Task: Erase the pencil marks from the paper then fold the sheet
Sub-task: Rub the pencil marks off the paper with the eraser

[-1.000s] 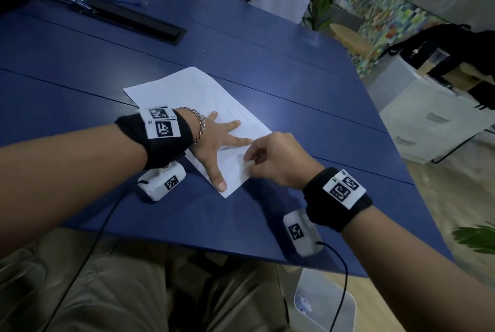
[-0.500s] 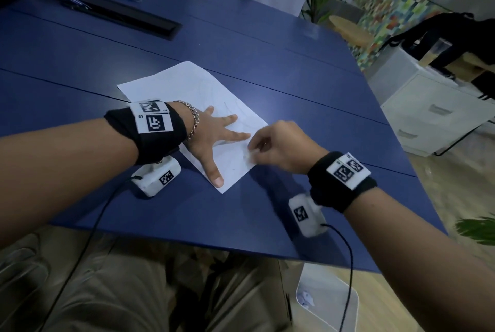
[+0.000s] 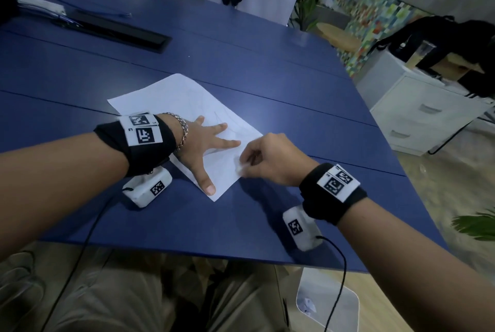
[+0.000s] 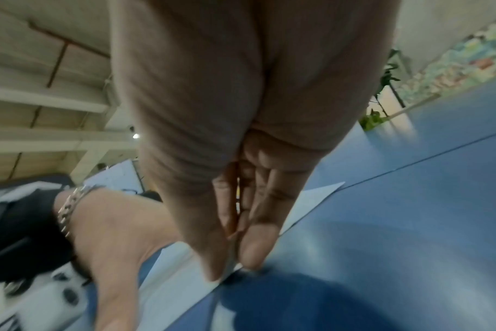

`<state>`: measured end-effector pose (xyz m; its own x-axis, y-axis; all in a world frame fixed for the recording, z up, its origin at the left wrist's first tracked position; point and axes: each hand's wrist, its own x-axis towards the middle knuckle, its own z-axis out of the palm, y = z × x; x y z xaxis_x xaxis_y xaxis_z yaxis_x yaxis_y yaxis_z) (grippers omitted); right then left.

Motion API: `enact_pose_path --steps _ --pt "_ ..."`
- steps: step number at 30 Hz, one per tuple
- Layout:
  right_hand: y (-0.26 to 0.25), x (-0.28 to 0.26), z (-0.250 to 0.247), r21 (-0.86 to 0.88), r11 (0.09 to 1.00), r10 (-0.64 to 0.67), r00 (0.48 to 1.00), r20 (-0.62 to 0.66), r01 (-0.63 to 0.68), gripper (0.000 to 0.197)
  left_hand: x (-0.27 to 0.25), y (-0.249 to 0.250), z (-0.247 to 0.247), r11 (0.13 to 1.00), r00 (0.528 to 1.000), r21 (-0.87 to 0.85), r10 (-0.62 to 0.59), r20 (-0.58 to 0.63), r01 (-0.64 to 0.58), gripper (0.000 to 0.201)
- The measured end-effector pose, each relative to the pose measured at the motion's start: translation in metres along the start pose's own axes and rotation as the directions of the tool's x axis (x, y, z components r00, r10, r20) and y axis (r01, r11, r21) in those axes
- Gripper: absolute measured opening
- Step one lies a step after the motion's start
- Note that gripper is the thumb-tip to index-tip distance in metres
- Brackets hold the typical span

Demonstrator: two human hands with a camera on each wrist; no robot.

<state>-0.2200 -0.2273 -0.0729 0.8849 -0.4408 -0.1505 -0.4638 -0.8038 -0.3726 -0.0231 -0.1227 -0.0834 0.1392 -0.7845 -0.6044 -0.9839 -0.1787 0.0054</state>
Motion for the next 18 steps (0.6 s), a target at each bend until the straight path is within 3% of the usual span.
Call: enact_pose_path --steps 2,7,12,18 --pt "0.004 -0.006 -0.006 0.033 0.999 0.010 0.997 0.080 -0.013 0.017 -0.002 0.000 -0.001 1.000 1.000 0.003 -0.004 -0.008 0.004 0.139" --pt "0.036 0.005 -0.028 0.083 0.986 0.153 0.978 -0.139 -0.142 0.018 -0.004 0.002 -0.007 0.999 0.999 0.045 -0.003 -0.036 0.004 0.136" --pt "0.038 0.015 -0.029 0.090 0.983 0.167 0.981 -0.096 -0.159 0.017 -0.003 0.000 -0.022 0.999 0.995 0.047 0.001 -0.098 0.004 0.137" --pt "0.020 0.035 -0.030 -0.045 0.993 0.107 0.994 -0.023 -0.108 0.017 0.005 0.005 -0.013 0.996 0.996 -0.043 -0.080 -0.038 0.078 0.128"
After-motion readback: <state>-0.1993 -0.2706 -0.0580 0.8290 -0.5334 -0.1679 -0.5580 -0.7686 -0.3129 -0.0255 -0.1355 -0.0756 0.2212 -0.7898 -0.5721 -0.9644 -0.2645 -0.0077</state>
